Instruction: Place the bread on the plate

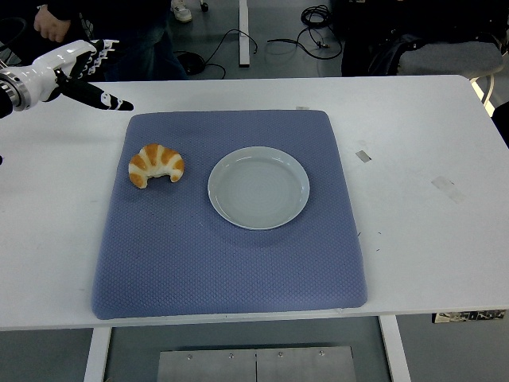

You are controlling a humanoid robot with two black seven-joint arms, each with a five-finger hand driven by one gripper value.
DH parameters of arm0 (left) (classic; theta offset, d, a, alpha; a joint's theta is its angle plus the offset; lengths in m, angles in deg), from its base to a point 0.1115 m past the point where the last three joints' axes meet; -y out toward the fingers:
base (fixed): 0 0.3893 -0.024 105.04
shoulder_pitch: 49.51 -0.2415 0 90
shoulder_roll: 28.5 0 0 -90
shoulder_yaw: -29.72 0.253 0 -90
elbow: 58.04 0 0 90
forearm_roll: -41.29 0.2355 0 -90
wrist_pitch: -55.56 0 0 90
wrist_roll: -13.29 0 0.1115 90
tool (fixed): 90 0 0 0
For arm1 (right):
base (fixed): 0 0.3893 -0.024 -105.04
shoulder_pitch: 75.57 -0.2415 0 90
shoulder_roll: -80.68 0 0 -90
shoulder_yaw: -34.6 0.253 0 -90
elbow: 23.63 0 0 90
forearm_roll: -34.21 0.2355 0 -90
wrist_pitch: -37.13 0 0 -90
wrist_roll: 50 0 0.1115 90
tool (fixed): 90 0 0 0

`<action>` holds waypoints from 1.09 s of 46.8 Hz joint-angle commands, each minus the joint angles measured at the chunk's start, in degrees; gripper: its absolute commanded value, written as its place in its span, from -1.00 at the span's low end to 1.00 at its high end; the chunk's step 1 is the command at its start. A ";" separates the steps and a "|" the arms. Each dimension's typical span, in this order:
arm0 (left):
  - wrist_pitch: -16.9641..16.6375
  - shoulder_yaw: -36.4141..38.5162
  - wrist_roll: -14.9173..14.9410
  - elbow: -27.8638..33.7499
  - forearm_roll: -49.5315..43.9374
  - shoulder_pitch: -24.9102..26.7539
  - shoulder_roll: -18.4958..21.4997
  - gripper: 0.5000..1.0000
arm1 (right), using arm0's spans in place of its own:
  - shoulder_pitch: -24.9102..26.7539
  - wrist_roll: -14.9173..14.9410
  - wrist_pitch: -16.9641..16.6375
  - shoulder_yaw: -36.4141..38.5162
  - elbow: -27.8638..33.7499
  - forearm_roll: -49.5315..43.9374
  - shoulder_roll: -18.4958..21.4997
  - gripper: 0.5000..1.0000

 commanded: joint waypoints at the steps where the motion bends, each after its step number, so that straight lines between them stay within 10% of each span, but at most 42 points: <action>1: 0.01 0.09 0.05 0.77 0.05 0.07 0.10 0.79 | 0.00 0.08 -0.01 0.00 0.00 0.00 0.00 1.00; 51: 7.74 9.06 4.27 2.97 6.90 2.26 1.42 0.50 | 0.00 0.08 -0.01 0.00 0.00 0.00 0.00 1.00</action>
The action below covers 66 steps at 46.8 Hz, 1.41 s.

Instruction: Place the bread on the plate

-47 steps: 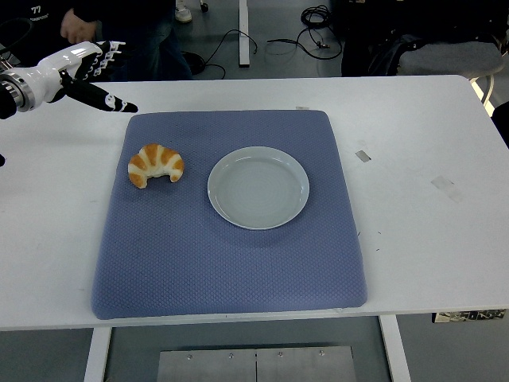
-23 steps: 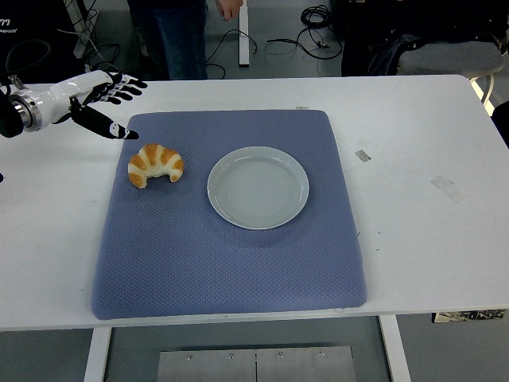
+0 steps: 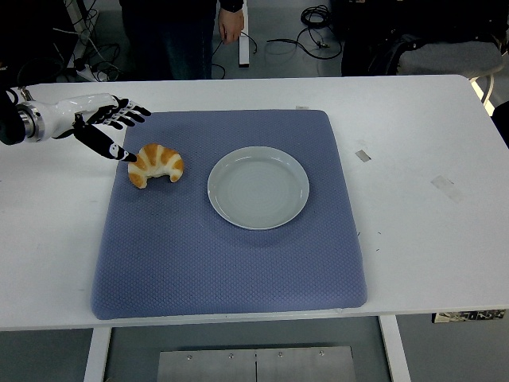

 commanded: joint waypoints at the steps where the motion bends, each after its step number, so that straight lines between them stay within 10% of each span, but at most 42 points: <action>1: 0.16 0.00 0.01 -0.03 1.57 0.07 -0.05 0.49 | 0.00 -0.04 0.00 -0.01 0.00 0.00 0.00 1.00; 66: -4.14 5.45 -0.16 -3.63 8.26 1.30 -6.64 0.43 | 0.00 -0.04 0.00 -0.01 0.00 0.00 0.00 1.00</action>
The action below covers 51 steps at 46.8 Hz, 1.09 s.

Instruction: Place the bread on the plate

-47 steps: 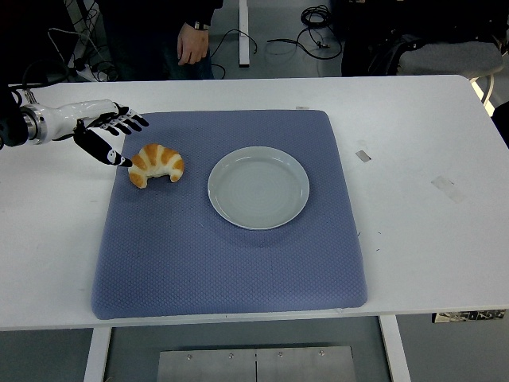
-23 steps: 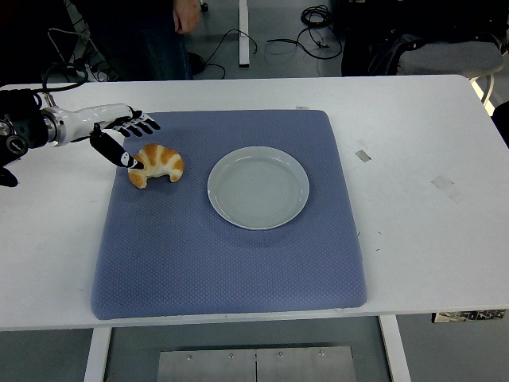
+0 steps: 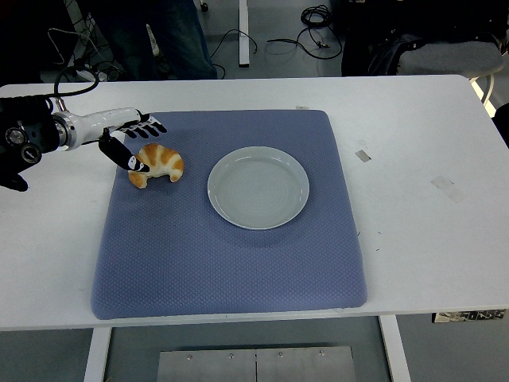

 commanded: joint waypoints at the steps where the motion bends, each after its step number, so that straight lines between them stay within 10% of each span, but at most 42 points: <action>1: -0.26 0.24 0.01 0.01 -0.01 -0.03 -0.09 0.43 | 0.00 -0.07 0.00 0.00 0.00 0.00 0.00 1.00; 51: -5.53 4.28 -0.43 0.01 3.95 -0.39 -2.02 0.22 | 0.00 0.02 0.00 0.00 0.00 0.00 0.00 1.00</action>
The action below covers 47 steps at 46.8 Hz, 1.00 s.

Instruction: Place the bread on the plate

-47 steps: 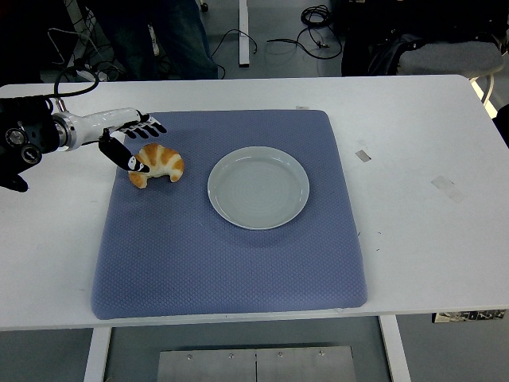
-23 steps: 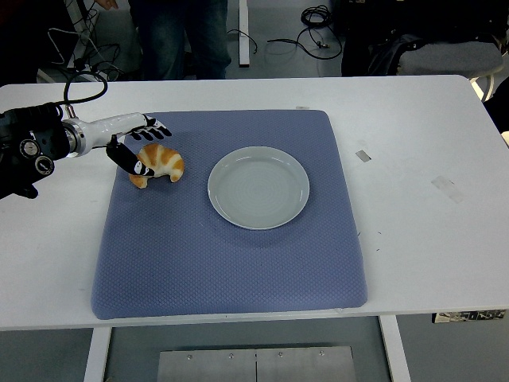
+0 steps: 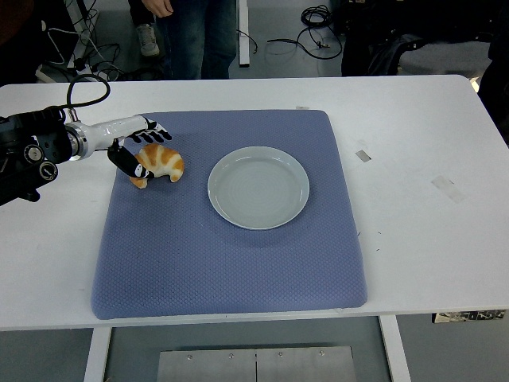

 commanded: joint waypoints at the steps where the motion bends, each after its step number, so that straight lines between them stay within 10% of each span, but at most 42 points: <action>1: 0.01 0.65 0.00 0.00 0.34 0.08 0.00 0.20 | 0.00 0.05 0.00 -0.02 0.00 0.00 0.00 1.00; 47: -0.17 0.82 -0.44 0.00 1.31 -0.27 0.18 -0.40 | 0.00 -0.04 0.00 -0.02 0.00 0.00 0.00 1.00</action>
